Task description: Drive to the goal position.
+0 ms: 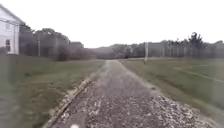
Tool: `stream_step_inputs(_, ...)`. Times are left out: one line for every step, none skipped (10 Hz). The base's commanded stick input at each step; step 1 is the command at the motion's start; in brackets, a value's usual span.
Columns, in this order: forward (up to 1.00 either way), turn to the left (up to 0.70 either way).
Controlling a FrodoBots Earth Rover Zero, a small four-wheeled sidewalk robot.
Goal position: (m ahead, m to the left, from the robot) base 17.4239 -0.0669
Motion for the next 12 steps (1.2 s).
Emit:
stream_step_inputs(0.68,0.0)
stream_step_inputs(0.68,0.0)
stream_step_inputs(0.68,0.0)
stream_step_inputs(0.68,0.0)
stream_step_inputs(0.68,0.0)
stream_step_inputs(0.68,0.0)
stream_step_inputs(0.68,0.0)
stream_step_inputs(0.68,0.0)
stream_step_inputs(0.68,0.0)
stream_step_inputs(0.68,0.0)
stream_step_inputs(0.68,0.0)
stream_step_inputs(0.68,0.0)
